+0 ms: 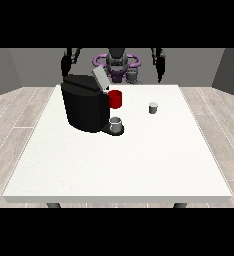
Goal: Insert the coffee pod into the coffee machine and close the lid
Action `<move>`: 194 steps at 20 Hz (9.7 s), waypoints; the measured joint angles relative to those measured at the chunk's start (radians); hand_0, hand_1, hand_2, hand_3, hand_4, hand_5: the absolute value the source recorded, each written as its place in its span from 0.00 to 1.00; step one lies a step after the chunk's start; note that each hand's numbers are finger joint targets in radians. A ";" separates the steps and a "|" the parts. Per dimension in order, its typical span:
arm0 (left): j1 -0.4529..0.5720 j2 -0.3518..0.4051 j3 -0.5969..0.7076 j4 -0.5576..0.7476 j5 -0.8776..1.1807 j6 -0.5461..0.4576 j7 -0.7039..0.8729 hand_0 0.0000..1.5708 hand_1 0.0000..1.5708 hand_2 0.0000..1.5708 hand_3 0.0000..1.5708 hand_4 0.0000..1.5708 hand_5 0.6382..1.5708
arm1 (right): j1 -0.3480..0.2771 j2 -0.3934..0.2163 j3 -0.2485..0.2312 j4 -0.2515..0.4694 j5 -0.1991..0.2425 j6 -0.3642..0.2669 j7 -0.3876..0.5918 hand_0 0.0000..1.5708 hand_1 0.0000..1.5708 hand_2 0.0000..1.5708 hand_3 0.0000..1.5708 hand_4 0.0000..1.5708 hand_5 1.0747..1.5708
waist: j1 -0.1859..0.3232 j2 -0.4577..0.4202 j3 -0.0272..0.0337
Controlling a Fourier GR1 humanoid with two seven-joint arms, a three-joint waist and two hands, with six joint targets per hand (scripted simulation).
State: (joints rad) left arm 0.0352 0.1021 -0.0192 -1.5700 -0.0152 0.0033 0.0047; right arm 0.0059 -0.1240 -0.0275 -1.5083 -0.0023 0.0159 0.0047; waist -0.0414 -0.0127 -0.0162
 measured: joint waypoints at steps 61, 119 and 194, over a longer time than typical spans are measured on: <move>-0.586 0.277 0.054 0.903 -0.471 0.043 -0.205 0.44 0.44 0.54 0.41 0.18 1.00 | -0.224 0.090 0.002 0.089 0.020 -0.171 -0.022 0.00 0.00 0.00 0.00 0.33 1.00 | -0.098 0.191 0.0160; -1.166 0.383 0.149 0.928 -0.584 -0.150 -0.138 0.80 0.80 0.83 0.79 0.31 1.00 | -0.348 0.098 0.022 0.134 -0.009 -0.160 -0.027 0.00 0.00 0.00 0.00 0.34 1.00 | -0.249 0.228 0.0163; -1.182 0.348 0.082 0.958 -0.741 -0.205 -0.182 0.00 0.00 0.00 0.00 0.00 1.00 | -0.302 0.070 -0.056 0.150 -0.045 -0.178 -0.064 0.00 0.00 0.00 0.00 0.27 1.00 | -0.211 0.233 0.0169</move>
State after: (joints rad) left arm -1.1467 0.4497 0.0631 -0.6116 -0.7566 -0.2014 -0.1775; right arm -0.2962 -0.0538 -0.0836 -1.3587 -0.0473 -0.1623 -0.0596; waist -0.2527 0.2205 0.0007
